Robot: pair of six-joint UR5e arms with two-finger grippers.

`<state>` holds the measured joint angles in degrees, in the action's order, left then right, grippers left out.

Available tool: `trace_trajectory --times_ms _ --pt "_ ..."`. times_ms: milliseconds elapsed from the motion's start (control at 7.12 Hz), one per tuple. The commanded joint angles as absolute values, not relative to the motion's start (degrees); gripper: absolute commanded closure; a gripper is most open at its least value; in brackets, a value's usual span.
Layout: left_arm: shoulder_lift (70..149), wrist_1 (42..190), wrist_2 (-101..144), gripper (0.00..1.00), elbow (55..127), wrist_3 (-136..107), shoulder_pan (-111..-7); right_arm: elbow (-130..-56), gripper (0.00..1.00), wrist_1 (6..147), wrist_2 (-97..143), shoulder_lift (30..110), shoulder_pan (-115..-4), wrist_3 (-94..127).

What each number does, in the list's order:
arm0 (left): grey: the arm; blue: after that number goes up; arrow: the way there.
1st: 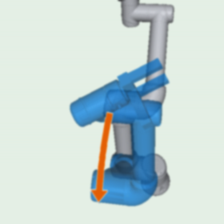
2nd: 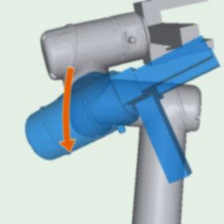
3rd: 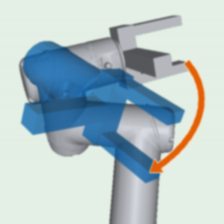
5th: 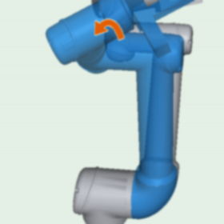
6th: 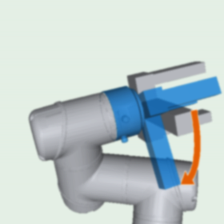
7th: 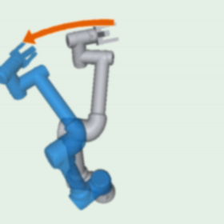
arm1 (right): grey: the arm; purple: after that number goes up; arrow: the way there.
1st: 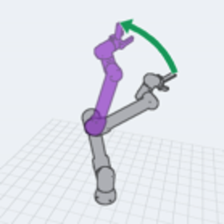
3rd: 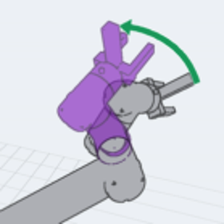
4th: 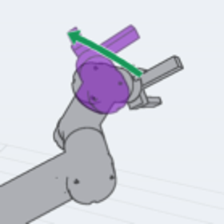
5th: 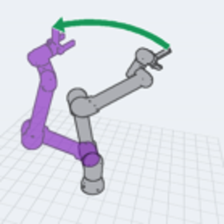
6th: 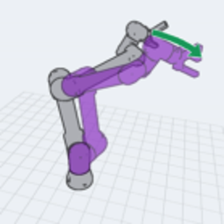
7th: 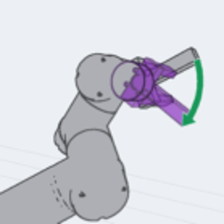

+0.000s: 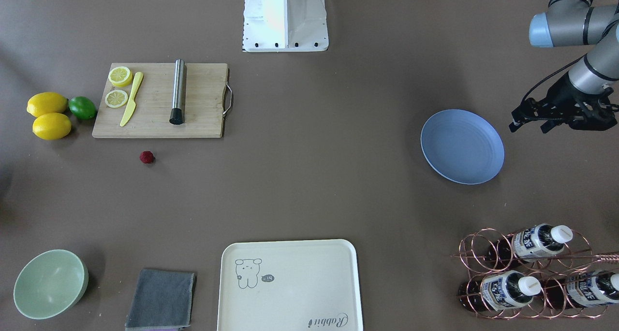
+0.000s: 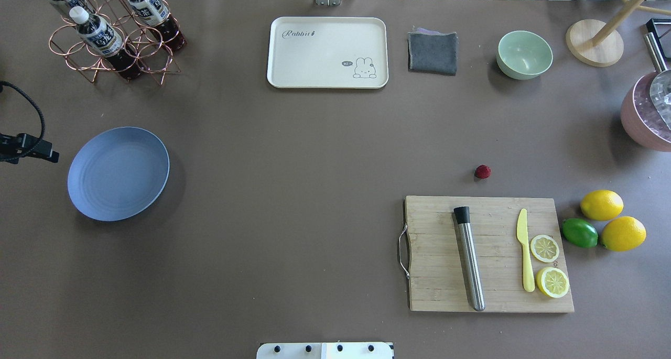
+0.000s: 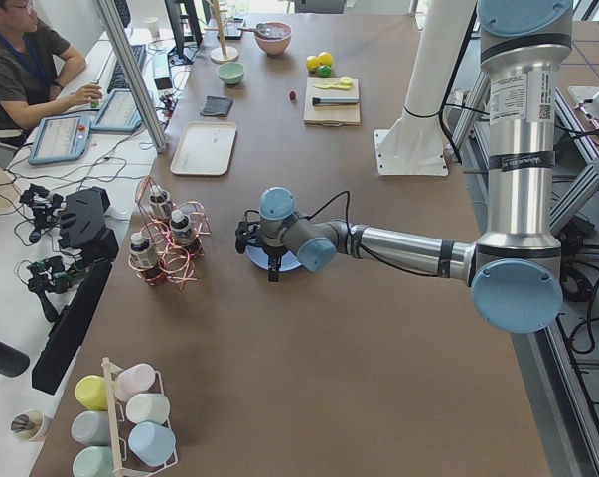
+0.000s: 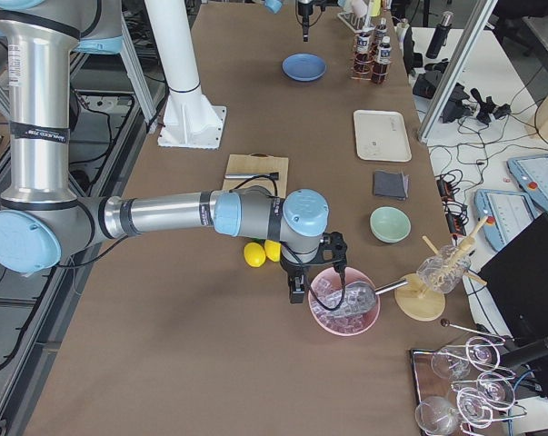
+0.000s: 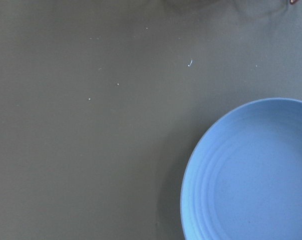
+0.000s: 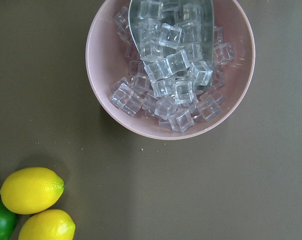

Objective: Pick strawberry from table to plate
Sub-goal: 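Push the blue plate with the left gripper toward the table center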

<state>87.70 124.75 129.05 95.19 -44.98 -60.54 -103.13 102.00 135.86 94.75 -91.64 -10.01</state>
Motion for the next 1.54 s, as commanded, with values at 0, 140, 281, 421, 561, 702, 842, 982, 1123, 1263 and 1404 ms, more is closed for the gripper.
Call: trace_trajectory --times_ms 0,140,281,421,561,702,842,982,1123,1263,1404 --pt "90.4 131.2 128.8 0.10 87.9 -47.3 -58.4 -103.2 0.00 102.0 135.9 94.7 -91.4 -9.9" --pt "90.4 132.3 127.1 0.11 87.5 -48.2 -56.4 -103.2 0.00 102.0 136.0 94.7 -91.4 -9.9" --pt "90.5 132.4 126.8 0.13 87.5 -49.1 -56.0 -103.2 0.00 102.0 136.0 94.7 -91.4 -9.9" --pt "91.0 132.4 126.7 0.17 87.5 -49.2 -55.6 -103.2 0.00 102.0 136.0 94.7 -91.4 -9.9" --pt "91.1 132.6 126.6 0.23 86.8 -49.2 -55.3 -103.2 0.00 102.0 136.0 94.7 -91.4 -9.9" --pt "91.1 132.7 126.6 0.41 86.9 -49.3 -55.3 -103.2 0.00 102.0 136.0 94.7 -91.4 -9.9" --pt "91.1 132.7 126.6 0.71 86.7 -49.3 -55.3 -103.3 0.00 102.0 136.0 94.7 -91.4 -9.8" --pt "91.1 132.7 126.6 0.71 86.7 -49.3 -55.3 -103.2 0.00 102.0 136.0 94.7 -91.4 -9.9" --pt "91.1 132.6 126.6 0.76 86.7 -49.4 -55.3 -103.2 0.00 102.0 136.0 94.7 -91.4 -9.9" --pt "91.2 132.8 126.7 1.00 87.1 -53.0 -55.3 -103.2 0.00 102.0 136.0 94.7 -91.4 -9.8" --pt "92.3 132.5 127.2 1.00 87.2 -53.8 -55.3 -103.2 0.00 102.0 136.0 94.7 -91.4 -9.8"
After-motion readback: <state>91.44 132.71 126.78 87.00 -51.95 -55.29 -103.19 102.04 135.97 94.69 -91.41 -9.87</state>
